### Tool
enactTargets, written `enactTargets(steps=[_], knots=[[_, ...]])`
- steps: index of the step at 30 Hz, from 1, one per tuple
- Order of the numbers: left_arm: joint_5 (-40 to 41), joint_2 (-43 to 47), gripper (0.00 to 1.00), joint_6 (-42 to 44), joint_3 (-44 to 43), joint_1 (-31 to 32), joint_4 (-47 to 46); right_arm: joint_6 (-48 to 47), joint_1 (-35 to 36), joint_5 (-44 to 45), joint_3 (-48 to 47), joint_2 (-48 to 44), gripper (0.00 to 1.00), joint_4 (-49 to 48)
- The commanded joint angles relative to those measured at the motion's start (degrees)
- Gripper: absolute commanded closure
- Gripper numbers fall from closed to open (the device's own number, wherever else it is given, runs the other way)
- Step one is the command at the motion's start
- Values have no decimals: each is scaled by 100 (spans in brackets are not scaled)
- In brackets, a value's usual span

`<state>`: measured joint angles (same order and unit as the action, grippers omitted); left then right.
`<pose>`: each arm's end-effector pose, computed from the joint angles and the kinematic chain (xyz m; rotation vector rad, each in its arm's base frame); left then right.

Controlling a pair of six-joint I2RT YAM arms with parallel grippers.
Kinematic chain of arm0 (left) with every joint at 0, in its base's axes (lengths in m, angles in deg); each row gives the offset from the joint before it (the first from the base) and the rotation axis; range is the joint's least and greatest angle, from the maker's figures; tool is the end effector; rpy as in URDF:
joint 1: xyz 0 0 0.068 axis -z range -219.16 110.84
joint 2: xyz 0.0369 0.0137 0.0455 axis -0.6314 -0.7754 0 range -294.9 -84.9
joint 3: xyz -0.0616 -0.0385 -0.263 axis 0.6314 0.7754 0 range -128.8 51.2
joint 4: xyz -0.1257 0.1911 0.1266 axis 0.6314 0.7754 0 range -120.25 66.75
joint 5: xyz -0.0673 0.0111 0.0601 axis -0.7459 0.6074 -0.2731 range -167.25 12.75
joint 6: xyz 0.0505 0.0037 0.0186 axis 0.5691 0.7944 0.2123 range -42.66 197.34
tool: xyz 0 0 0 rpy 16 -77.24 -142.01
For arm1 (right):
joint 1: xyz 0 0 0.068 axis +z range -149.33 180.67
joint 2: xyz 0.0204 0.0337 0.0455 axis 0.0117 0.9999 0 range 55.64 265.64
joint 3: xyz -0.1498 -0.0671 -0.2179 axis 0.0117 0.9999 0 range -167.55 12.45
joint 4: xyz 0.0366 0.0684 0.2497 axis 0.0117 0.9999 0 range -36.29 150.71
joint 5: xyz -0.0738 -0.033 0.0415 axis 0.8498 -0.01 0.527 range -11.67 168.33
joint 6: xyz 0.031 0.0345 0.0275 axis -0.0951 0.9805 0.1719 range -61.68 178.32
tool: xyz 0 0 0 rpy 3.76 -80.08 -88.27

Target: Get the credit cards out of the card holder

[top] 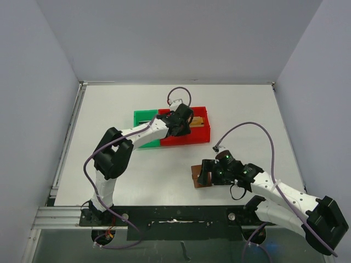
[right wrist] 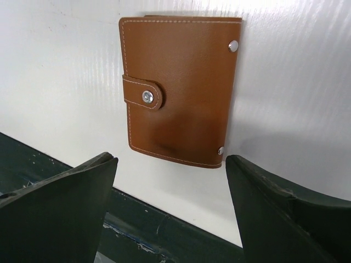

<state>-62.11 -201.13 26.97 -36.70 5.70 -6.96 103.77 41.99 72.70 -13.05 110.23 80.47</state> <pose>0.3243 -0.3093 0.2020 -0.2332 2.4626 -0.4137 0.1267 0.1160 0.1714 0.0566 2.6964 0.6653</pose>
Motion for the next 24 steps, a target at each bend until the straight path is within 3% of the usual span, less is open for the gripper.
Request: enactTargets(steps=[1,8,16,20,24], knots=[[-208,80,79,-629,143,84,14,-79,-77,383,-389,-259,17,184],[-297,202,68,-500,177,106,-121,-233,-989,98,-541,-80,18,-24],[-275,674,43,-220,152,146,-189,-320,-1482,-471,-600,847,26,-547],[-197,1007,41,-102,294,146,-161,-408,-1478,-480,-594,1217,29,-633],[-213,1484,41,70,707,146,-332,-461,-1416,-669,-525,1459,38,-822]])
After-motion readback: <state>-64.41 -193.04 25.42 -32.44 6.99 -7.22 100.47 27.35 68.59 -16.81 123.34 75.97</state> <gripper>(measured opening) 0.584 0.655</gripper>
